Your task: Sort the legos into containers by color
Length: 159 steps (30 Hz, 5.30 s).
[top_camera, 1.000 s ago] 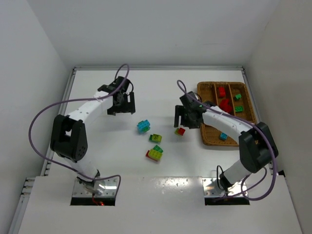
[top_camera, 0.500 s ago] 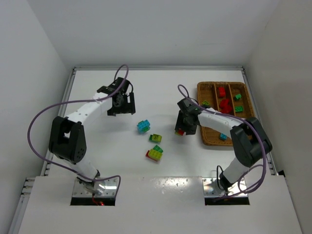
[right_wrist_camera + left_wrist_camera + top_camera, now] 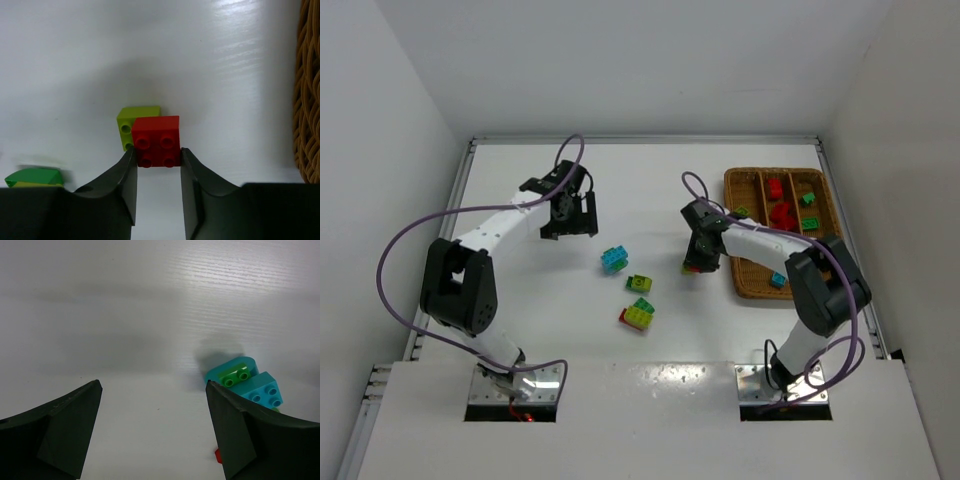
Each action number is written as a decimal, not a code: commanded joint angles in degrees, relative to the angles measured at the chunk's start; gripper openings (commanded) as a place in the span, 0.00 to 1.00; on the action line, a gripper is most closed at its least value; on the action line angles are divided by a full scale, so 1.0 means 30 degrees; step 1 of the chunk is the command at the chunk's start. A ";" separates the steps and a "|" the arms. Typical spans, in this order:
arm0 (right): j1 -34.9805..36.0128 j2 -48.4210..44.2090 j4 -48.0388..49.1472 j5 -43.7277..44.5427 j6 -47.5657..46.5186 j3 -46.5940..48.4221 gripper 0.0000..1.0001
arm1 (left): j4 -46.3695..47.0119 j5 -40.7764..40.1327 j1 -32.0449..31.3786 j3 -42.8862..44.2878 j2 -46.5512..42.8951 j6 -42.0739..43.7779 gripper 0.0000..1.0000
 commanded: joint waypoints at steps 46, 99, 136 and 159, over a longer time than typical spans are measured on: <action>-0.4073 -0.3914 0.1937 -2.3854 -0.6326 0.3245 0.16 | 0.4805 0.8758 -0.7993 0.1129 -0.5528 0.8343 0.85; -0.9608 -0.5580 -0.1372 -0.8340 -0.5127 0.3860 0.14 | 0.3867 0.8733 -0.7351 0.1334 -0.4854 0.8258 0.00; -1.3712 -0.8329 -0.0138 -0.0420 -0.2898 0.0728 0.70 | 0.5388 1.0370 -0.9136 1.7909 1.2015 -0.0709 0.00; -1.1690 -1.4693 -0.2897 0.3216 -0.0379 -0.0417 0.71 | 1.0430 0.8467 -0.9839 2.2985 1.8818 -0.4196 0.77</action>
